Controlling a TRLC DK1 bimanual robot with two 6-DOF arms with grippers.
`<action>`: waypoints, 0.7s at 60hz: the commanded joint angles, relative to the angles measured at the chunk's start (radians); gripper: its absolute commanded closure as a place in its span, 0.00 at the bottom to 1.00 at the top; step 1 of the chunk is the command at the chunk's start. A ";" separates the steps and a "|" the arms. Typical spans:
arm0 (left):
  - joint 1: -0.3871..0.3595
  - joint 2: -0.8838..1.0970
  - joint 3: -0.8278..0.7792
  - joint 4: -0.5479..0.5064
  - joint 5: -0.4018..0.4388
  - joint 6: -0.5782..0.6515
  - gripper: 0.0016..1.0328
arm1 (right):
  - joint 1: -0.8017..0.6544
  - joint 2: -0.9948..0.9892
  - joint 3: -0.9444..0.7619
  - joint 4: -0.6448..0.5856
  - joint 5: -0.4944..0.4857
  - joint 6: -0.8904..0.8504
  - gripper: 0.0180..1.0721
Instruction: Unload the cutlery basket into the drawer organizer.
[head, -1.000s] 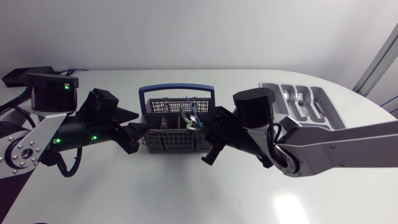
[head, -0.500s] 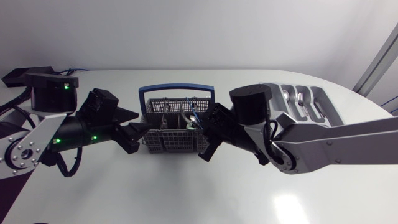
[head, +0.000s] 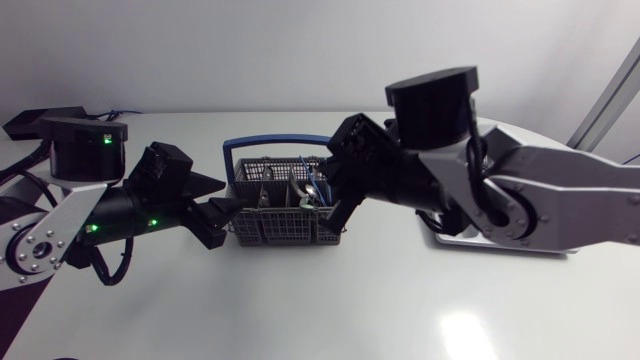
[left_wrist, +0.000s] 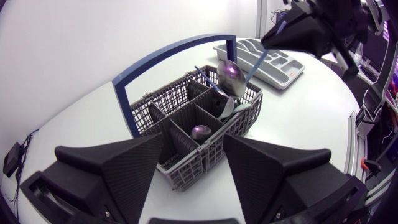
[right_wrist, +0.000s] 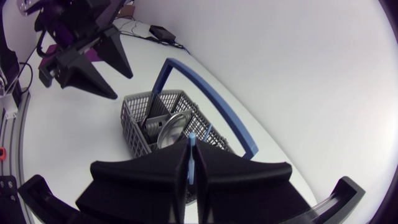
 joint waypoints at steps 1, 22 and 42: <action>-0.013 -0.012 -0.022 0.001 -0.008 0.020 0.33 | 0.007 -0.049 0.061 -0.063 -0.017 0.050 0.95; -0.041 -0.012 -0.010 -0.008 -0.025 0.028 0.33 | -0.122 -0.152 0.223 -0.515 -0.106 0.198 0.95; -0.067 -0.006 0.009 -0.008 -0.037 0.029 0.33 | -0.590 -0.063 0.239 -0.652 -0.287 0.147 0.95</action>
